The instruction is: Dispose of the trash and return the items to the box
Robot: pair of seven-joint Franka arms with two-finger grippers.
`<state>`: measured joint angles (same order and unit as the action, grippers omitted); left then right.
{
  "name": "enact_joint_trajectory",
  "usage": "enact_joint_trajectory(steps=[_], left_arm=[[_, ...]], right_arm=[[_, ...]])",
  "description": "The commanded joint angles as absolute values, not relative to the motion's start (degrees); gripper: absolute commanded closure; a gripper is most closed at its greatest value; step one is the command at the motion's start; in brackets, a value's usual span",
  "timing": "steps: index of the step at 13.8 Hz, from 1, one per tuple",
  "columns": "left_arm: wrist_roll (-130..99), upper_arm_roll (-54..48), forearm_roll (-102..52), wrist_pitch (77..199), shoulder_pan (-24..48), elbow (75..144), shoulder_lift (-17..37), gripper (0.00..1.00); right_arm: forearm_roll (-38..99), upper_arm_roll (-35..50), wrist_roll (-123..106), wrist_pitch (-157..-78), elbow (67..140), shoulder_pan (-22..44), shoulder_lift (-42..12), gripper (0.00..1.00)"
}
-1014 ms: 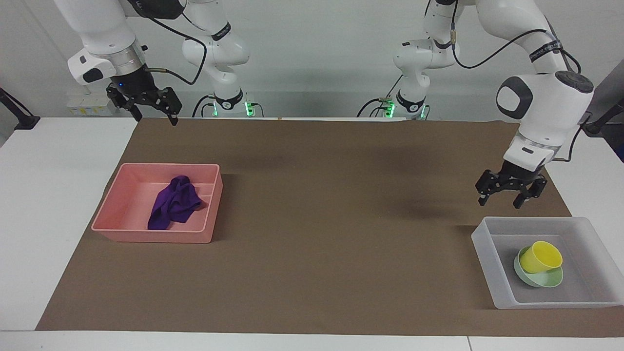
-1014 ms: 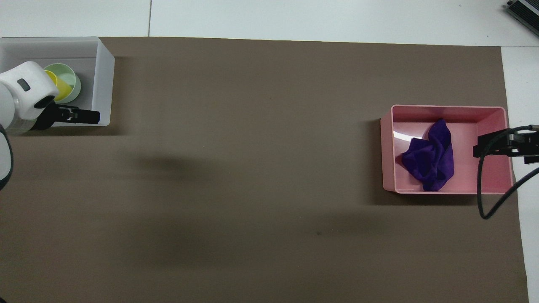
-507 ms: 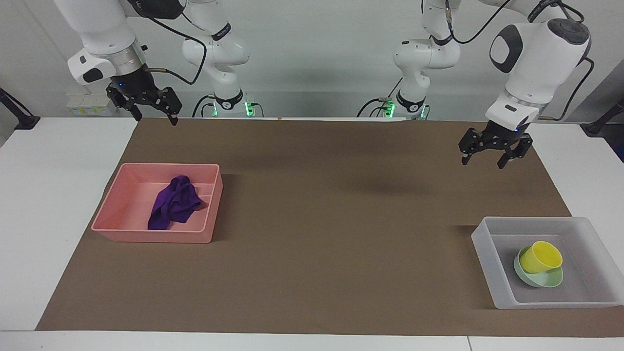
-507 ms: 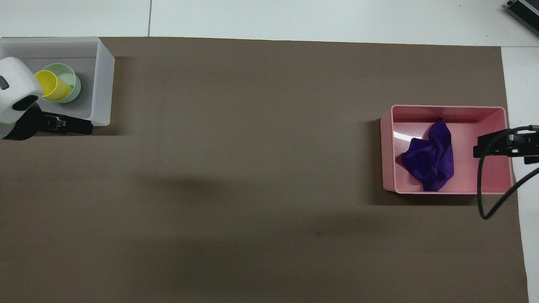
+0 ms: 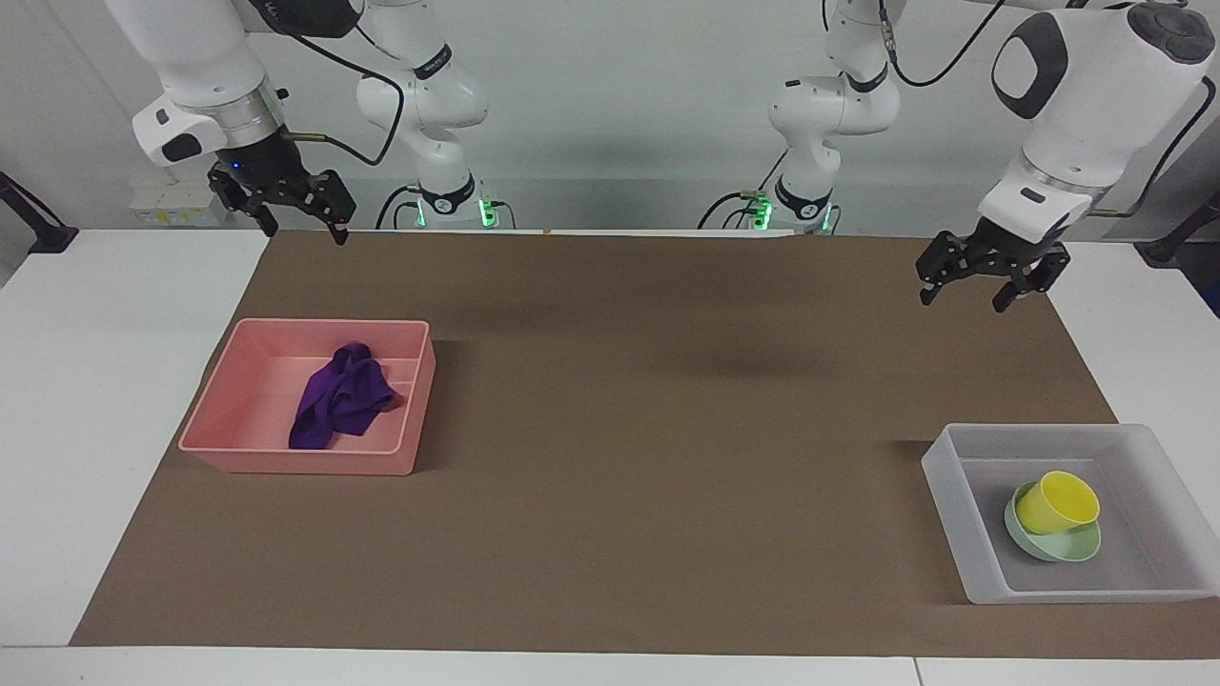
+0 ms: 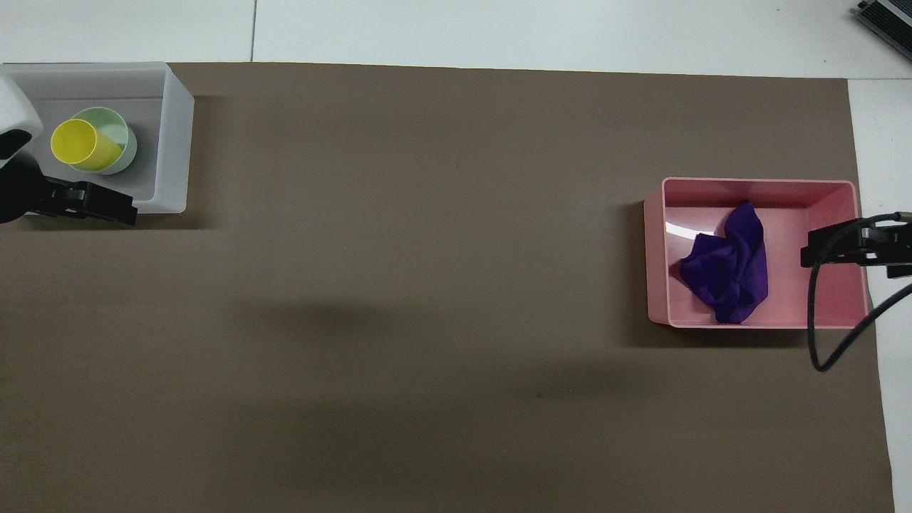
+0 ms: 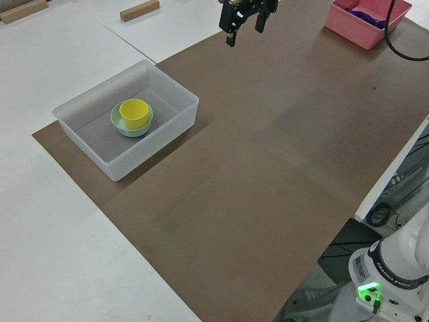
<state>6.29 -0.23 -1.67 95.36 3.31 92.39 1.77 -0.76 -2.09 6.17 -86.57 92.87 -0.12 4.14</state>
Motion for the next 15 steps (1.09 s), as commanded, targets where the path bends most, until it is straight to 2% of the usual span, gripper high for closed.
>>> enact_joint_trajectory(steps=[1, 15], left_arm=[[5.45, -0.09, -0.35, 94.04, 3.16, 94.39, -0.17, 0.00], [5.01, -0.09, 1.05, 89.83, 2.29, 94.22, -0.88, 0.00]], right_arm=[[-0.35, -2.11, 4.57, -85.69, 93.87, -0.53, 5.36, 0.00], [-0.35, -2.11, 3.87, -85.61, 94.48, -1.14, 5.71, 0.00]])
